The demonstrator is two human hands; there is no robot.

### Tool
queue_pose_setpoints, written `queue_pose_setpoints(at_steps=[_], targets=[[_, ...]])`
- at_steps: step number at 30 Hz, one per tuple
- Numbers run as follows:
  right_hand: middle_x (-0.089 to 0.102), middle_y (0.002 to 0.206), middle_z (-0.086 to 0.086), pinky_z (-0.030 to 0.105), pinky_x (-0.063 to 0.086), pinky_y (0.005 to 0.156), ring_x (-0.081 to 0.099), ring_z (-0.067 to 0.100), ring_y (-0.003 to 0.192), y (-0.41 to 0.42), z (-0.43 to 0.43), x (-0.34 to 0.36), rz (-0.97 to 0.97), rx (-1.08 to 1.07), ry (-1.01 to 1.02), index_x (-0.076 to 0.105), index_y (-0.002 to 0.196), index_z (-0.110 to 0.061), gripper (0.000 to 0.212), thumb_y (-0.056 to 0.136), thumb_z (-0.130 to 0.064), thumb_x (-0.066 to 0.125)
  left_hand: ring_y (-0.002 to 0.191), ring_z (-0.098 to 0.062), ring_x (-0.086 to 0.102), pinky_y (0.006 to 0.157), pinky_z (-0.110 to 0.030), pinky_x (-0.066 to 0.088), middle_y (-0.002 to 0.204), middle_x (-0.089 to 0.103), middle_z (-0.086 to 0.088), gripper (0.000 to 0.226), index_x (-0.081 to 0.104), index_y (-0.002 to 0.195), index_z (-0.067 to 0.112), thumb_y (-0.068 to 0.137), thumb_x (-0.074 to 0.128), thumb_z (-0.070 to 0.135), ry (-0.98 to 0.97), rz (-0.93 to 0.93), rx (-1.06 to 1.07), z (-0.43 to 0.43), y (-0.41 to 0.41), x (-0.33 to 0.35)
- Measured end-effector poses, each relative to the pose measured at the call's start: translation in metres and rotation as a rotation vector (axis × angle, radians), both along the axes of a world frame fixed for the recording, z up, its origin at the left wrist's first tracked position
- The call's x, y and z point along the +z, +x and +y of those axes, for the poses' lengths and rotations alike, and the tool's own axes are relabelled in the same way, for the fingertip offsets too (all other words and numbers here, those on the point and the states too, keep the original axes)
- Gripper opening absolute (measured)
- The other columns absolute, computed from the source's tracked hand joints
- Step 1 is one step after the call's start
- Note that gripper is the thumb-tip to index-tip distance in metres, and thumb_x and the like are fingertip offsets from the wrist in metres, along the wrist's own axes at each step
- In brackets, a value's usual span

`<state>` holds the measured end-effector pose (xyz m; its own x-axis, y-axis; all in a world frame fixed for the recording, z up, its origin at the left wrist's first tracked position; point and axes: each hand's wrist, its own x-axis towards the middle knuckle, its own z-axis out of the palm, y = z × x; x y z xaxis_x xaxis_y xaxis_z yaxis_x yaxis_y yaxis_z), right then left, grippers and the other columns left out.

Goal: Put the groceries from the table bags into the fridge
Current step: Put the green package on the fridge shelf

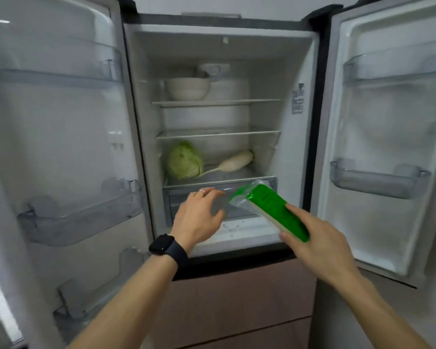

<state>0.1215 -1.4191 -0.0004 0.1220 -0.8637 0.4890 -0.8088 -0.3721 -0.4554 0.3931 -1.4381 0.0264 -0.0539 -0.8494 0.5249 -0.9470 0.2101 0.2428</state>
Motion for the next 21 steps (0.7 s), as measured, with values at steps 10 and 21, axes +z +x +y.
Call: queue_pose_setpoints(at_steps=[10, 21], targets=[[0.059, 0.137, 0.003, 0.041, 0.047, 0.089, 0.056, 0.034, 0.118, 0.018, -0.193, 0.112, 0.117, 0.061, -0.190, 0.037, 0.149, -0.035, 0.062, 0.092, -0.044, 0.061, 0.133, -0.027, 0.043, 0.104, -0.039, 0.043, 0.147, 0.049, 0.000, 0.049, 0.050, 0.141, 0.030, 0.092, 0.058, 0.036, -0.061, -0.068, 0.199, -0.138, 0.007, 0.080], [0.061, 0.136, 0.006, 0.036, 0.047, 0.094, 0.057, 0.035, 0.121, 0.076, -0.380, 0.193, 0.281, 0.072, -0.040, 0.043, 0.146, -0.034, 0.057, 0.092, -0.039, 0.061, 0.144, -0.028, 0.031, 0.119, -0.048, 0.026, 0.157, 0.038, -0.005, 0.050, 0.043, 0.147, 0.028, 0.100, 0.045, 0.046, -0.076, -0.101, 0.337, -0.277, 0.062, 0.109]])
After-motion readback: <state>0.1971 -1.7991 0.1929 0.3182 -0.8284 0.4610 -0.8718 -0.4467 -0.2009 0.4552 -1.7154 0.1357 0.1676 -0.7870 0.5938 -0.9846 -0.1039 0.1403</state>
